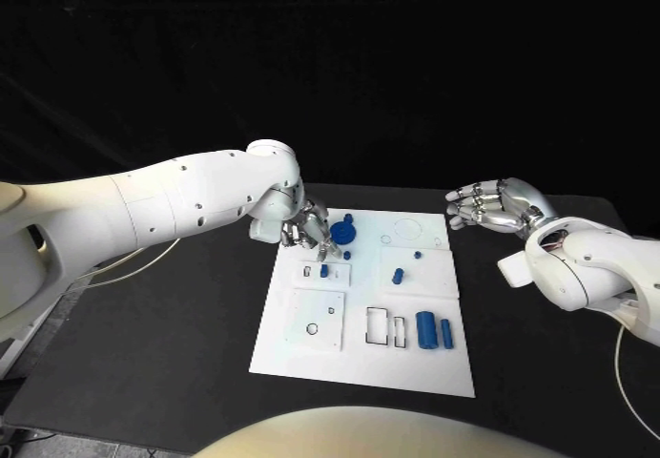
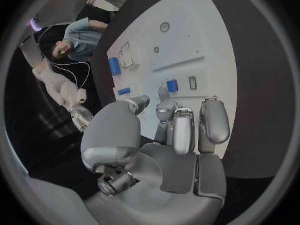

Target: Assemble the parts on the task board

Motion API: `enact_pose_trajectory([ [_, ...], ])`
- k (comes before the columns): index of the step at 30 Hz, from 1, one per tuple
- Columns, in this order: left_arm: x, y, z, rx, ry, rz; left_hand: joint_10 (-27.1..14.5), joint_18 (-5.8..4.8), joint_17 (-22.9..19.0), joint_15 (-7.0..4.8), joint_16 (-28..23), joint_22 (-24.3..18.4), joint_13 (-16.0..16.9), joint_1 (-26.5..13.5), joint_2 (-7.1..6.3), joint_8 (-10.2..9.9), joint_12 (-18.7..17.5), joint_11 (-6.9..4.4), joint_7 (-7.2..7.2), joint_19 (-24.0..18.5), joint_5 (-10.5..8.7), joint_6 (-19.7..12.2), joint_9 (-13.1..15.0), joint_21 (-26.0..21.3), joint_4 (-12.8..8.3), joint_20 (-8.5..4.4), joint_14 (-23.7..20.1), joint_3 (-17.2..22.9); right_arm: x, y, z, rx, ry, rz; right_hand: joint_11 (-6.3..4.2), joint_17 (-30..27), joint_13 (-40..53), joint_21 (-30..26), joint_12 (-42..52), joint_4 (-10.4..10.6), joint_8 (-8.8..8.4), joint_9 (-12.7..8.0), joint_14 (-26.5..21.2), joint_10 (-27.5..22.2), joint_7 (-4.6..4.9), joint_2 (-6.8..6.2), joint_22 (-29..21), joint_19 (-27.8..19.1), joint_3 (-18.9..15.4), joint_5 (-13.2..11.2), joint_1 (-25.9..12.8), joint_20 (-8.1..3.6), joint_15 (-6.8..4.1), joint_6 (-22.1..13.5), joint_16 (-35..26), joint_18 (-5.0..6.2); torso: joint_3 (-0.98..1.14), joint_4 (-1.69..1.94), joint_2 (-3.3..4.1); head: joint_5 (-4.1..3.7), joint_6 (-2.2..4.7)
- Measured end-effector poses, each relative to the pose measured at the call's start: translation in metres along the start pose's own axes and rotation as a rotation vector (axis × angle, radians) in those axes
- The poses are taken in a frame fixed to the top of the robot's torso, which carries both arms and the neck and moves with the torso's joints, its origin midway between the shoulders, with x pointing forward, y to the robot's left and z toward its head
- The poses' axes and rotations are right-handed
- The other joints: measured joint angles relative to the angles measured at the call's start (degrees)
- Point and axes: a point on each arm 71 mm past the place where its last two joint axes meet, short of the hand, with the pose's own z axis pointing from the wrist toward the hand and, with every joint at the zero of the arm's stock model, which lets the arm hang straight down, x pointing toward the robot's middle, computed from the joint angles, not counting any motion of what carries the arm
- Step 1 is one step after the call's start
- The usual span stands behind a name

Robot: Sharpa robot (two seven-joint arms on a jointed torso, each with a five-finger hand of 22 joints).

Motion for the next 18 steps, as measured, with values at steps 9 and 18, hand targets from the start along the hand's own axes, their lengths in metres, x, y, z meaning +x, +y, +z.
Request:
enact_pose_trajectory([
  [9,-0.03,0.007,-0.037,0.024,-0.092,-0.026,-6.7,-0.01,0.0,2.35,-2.1,-4.8,-7.8,1.5,0.56,-7.6,-5.5,2.24,2.42,-3.4,0.0,-3.2,-5.0,-3.6,0.1,1.6,-0.1,-0.9,0.001,-0.003,-0.001,0.006,0.002,0.001,0.0,-0.1,-0.1,0.0,0.0,0.0,0.0,-0.1,0.0,0.0,0.0,0.23,-0.2,0.0,0.0,0.0,-0.2,0.0,0.0,0.0,0.0,0.0,0.07,0.06,-0.04,0.05,0.79],
  [18,-0.042,0.026,-0.038,0.003,-0.174,-0.094,-13.6,0.91,-2.9,4.07,-4.5,-9.3,-19.0,5.8,0.08,-15.8,-14.0,4.32,5.04,-6.1,0.0,-7.6,-12.4,-7.1,0.0,3.07,0.0,-1.2,0.001,-0.003,-0.001,0.007,0.003,0.002,0.0,-0.1,-0.1,0.0,0.0,0.0,0.0,-0.1,0.0,0.0,0.0,0.23,-0.2,0.0,0.0,0.0,-0.2,0.0,0.0,0.0,0.0,0.0,0.0,0.09,0.05,0.03,1.61],
])
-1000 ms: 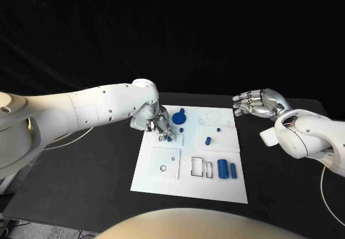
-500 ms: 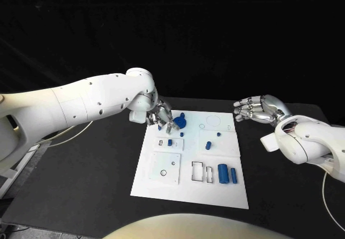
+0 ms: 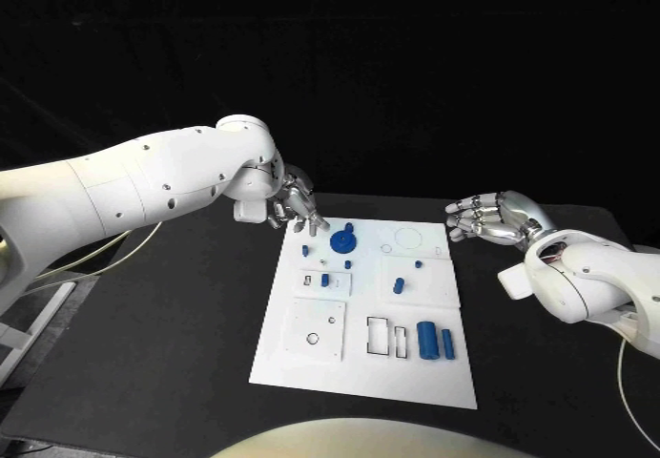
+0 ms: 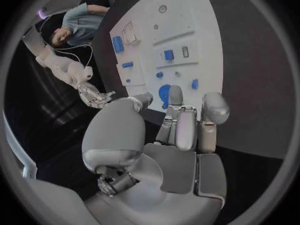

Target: Assemble the parts on the task board

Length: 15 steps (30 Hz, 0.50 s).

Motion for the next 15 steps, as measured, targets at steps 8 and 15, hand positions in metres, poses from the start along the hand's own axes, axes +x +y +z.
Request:
enact_pose_trajectory([
  [8,0.005,0.015,0.016,-0.051,-0.044,-0.003,0.4,-0.01,0.1,0.0,0.0,0.2,-0.3,0.0,0.0,0.0,-0.3,0.37,0.38,0.3,0.0,1.4,-0.7,0.0,0.0,0.34,0.0,-0.5,0.001,0.0,-0.001,0.0,0.002,0.001,0.0,0.0,0.0,0.0,0.0,0.0,0.0,0.0,0.0,0.0,0.0,0.0,0.0,0.0,0.0,0.0,0.0,0.0,0.0,0.0,0.0,0.0,-0.09,-0.02,0.07,0.15,0.23],
  [15,0.008,0.022,0.03,-0.095,-0.074,0.024,0.4,-0.01,0.4,0.0,0.0,0.3,-0.4,0.0,0.0,0.0,-0.3,0.37,0.38,0.3,0.0,1.4,-1.0,0.0,0.1,0.34,0.0,-0.6,0.002,0.0,-0.001,0.0,0.004,0.002,0.0,0.0,0.0,0.0,0.0,0.0,0.0,0.0,0.0,0.0,0.0,0.0,0.0,0.0,0.0,0.0,0.0,0.0,0.0,0.0,0.0,0.0,-0.08,-0.09,0.12,0.34,0.25],
])
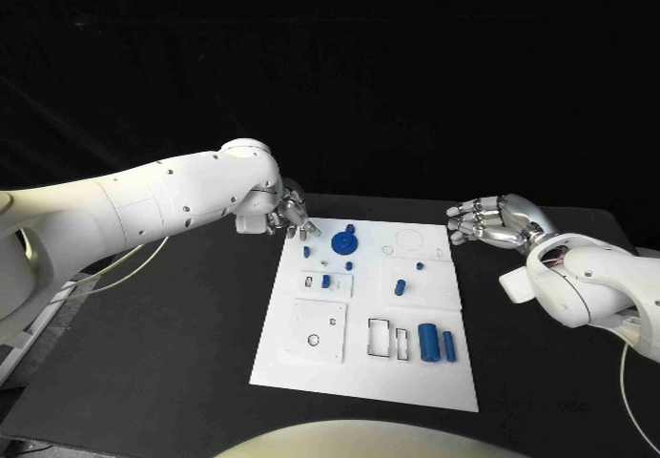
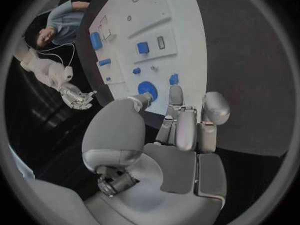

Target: Assemble the parts on the task board

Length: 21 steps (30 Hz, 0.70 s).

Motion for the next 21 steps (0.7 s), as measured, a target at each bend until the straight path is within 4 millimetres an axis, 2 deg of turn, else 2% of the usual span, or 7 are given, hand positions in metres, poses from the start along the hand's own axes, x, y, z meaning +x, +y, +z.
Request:
enact_pose_trajectory([
  [5,0.0,0.002,0.005,-0.022,-0.01,0.02,0.0,0.0,0.4,0.0,0.0,0.3,-0.1,0.0,0.0,0.0,-0.2,0.0,0.0,0.2,0.0,0.0,-0.4,0.0,0.0,0.2,0.0,-0.4,0.0,0.0,0.0,0.0,0.001,0.0,0.0,0.0,-0.1,0.0,0.2,0.0,0.0,0.0,0.0,0.0,0.0,0.0,-0.2,0.0,0.0,0.0,0.0,0.0,0.0,0.0,-0.3,0.01,0.08,-0.02,-0.01,0.07,-0.2],
  [11,0.001,0.004,0.009,-0.039,-0.017,0.036,0.4,0.0,0.6,0.0,0.2,0.5,-0.2,-0.2,-0.24,0.0,-0.2,-0.02,-0.2,0.3,0.0,0.2,-0.6,0.1,-0.1,0.06,0.0,-0.5,0.001,0.0,0.0,-0.001,0.002,0.001,0.0,0.0,-0.1,0.0,0.2,0.0,0.0,0.0,0.0,0.0,0.0,0.0,-0.2,0.0,0.0,0.0,0.0,0.0,0.0,0.0,-0.3,0.0,0.08,-0.01,-0.07,0.14,-0.27],
  [16,0.002,0.003,0.011,-0.047,-0.016,0.048,0.6,0.01,1.0,0.0,0.3,0.8,-0.4,-0.3,-0.26,0.5,-0.3,-0.23,-0.64,0.7,0.0,1.6,-1.0,0.3,-0.1,0.08,0.0,-0.9,0.001,0.001,0.0,-0.002,0.003,0.001,0.0,0.0,-0.1,0.0,0.2,0.0,0.0,0.0,0.0,0.0,0.0,0.0,-0.2,0.0,0.0,0.0,0.0,0.0,0.0,0.0,-0.3,0.0,0.12,-0.01,-0.09,0.2,-0.32],
  [21,0.007,0.002,0.016,-0.055,-0.002,0.06,0.8,0.01,1.3,0.0,0.5,0.7,-0.6,-2.2,-0.38,1.1,-0.7,-0.43,-1.02,0.9,0.0,2.9,-1.5,0.3,0.2,-0.13,0.0,-2.3,0.002,0.001,0.0,-0.003,0.004,0.002,0.0,0.0,-0.1,0.0,0.2,0.0,0.0,0.0,0.0,0.0,0.0,0.0,-0.2,0.0,0.0,0.0,0.0,0.0,0.0,0.0,-0.3,0.0,0.13,-0.03,-0.1,0.1,-0.24],
])
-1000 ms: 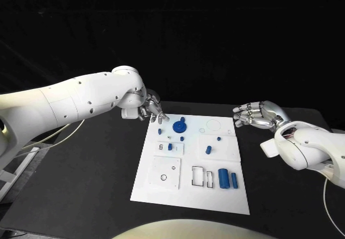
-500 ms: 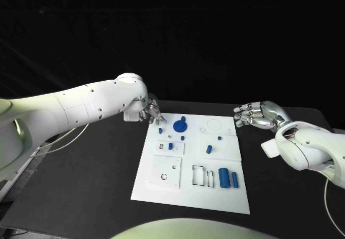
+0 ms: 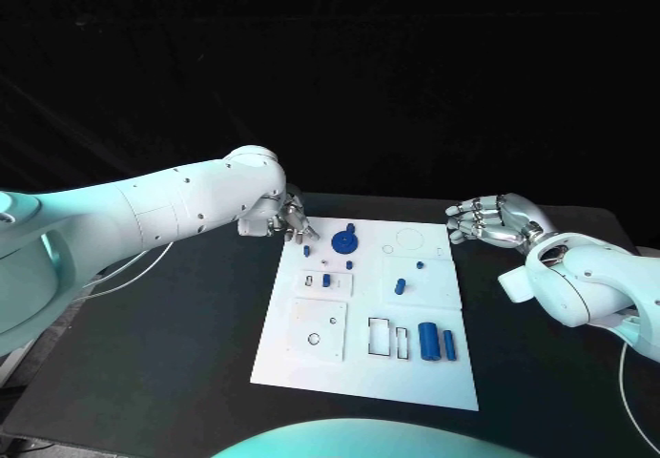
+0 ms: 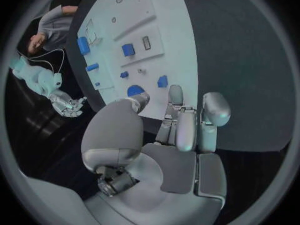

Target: Assemble the parts on the task board

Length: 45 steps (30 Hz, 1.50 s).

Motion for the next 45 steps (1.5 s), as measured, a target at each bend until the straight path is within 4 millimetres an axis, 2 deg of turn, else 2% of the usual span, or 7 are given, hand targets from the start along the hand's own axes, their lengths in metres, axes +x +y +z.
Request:
enact_pose_trajectory([
  [9,0.007,-0.002,0.007,-0.007,0.018,0.009,0.5,0.0,0.8,0.0,0.3,0.9,-0.1,-0.3,0.3,0.9,0.0,-0.5,-0.37,0.4,0.0,1.5,-0.2,0.4,-0.2,-0.4,0.0,-0.7,0.0,0.0,0.0,-0.001,0.001,0.0,0.0,0.0,0.0,0.0,0.0,0.0,0.0,0.0,0.0,0.0,0.0,0.0,0.0,0.0,0.0,0.0,0.0,0.0,0.0,0.0,0.0,0.0,0.02,-0.04,0.0,-0.26,-0.03],
  [19,0.009,0.0,0.009,-0.015,0.024,0.011,0.5,-0.01,1.0,-0.13,0.6,1.1,-0.2,-0.2,0.35,1.3,0.0,-0.53,-0.64,0.4,0.0,1.9,-0.3,0.6,-0.2,-0.41,-0.1,-0.7,0.0,0.0,0.0,-0.001,0.001,0.0,0.0,0.0,0.0,0.0,0.0,0.0,0.0,0.0,0.0,0.0,0.0,0.0,0.0,0.0,0.0,0.0,0.0,0.0,0.0,0.0,0.0,0.0,0.03,0.03,-0.01,-0.31,-0.29],
  [26,0.01,0.0,0.009,-0.016,0.03,0.014,0.9,0.0,1.1,-0.43,0.6,1.3,-0.3,2.4,1.28,2.2,-0.2,-0.92,-0.82,0.6,0.0,2.7,-0.3,0.9,-0.4,-0.61,0.0,0.0,0.0,0.0,0.0,-0.001,0.001,0.0,0.0,0.0,0.0,0.0,0.0,0.0,0.0,0.0,0.0,0.0,0.0,0.0,0.0,0.0,0.0,0.0,0.0,0.0,0.0,0.0,0.0,0.0,-0.01,0.04,-0.04,-0.29,-0.44],
  [39,0.011,-0.002,0.009,-0.011,0.039,0.017,1.1,0.0,1.2,-0.83,0.6,1.6,-0.3,3.9,0.79,3.9,-0.2,-1.12,-1.53,0.8,0.0,3.8,0.1,1.0,-0.5,-0.82,0.0,0.8,0.001,0.0,0.001,-0.001,0.002,0.0,0.0,0.0,0.0,0.0,0.0,0.0,0.0,0.0,0.0,0.0,0.0,0.0,0.0,0.0,0.0,0.0,0.0,0.0,0.0,0.0,0.0,0.0,-0.01,0.06,-0.05,-0.35,-0.6],
  [45,0.012,-0.003,0.008,-0.008,0.042,0.015,1.3,0.0,1.2,-1.04,0.6,1.7,-0.3,4.7,1.08,4.7,-0.2,-1.33,-1.8,0.8,0.0,4.1,0.6,1.1,-0.4,-0.83,-0.2,1.2,0.001,0.0,0.001,-0.001,0.001,0.0,0.0,0.0,0.0,0.0,0.0,0.0,0.0,0.0,0.0,0.0,0.0,0.0,0.0,0.0,0.0,0.0,0.0,0.0,0.0,0.0,0.0,0.0,0.02,0.06,-0.05,-0.22,-0.64],
])
